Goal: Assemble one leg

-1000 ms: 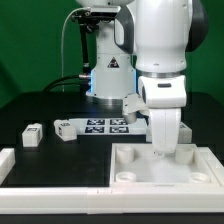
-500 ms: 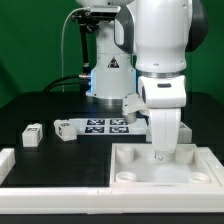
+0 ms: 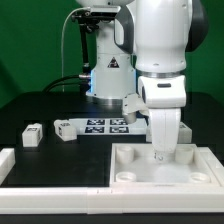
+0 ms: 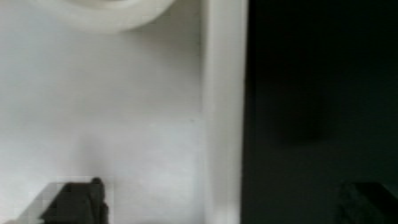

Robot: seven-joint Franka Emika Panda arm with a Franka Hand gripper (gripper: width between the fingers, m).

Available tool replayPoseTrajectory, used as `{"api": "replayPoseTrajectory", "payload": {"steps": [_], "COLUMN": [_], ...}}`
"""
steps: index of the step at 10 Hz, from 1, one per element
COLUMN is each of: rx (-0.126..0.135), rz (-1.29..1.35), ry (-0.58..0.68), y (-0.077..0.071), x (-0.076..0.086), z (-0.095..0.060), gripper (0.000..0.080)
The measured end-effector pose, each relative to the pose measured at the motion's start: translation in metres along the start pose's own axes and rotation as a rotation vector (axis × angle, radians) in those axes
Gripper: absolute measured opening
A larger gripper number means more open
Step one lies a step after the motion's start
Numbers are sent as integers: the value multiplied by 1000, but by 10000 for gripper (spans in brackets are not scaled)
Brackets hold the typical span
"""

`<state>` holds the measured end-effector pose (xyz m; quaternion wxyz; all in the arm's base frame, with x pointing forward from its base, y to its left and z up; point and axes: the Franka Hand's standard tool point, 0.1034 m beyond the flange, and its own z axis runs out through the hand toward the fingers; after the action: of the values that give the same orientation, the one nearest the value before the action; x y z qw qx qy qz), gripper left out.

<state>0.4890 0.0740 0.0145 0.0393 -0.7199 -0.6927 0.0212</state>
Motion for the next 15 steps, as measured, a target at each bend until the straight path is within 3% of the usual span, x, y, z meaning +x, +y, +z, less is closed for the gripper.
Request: {"api": "replayPoseTrajectory", "payload": {"steps": [4,7,11,13,15], "rx": [-23,-20,-19,-13,14], "rz": [78,107,507,770,1088], "ry": [-18,-21,-3,22,36], "y": [-21,-26,-27,-36,-44], "x": [-9,-10,-9,-7,1], "z": [-28,-29,-28,-25,-22], "gripper": [649,649,649,649,649]}}
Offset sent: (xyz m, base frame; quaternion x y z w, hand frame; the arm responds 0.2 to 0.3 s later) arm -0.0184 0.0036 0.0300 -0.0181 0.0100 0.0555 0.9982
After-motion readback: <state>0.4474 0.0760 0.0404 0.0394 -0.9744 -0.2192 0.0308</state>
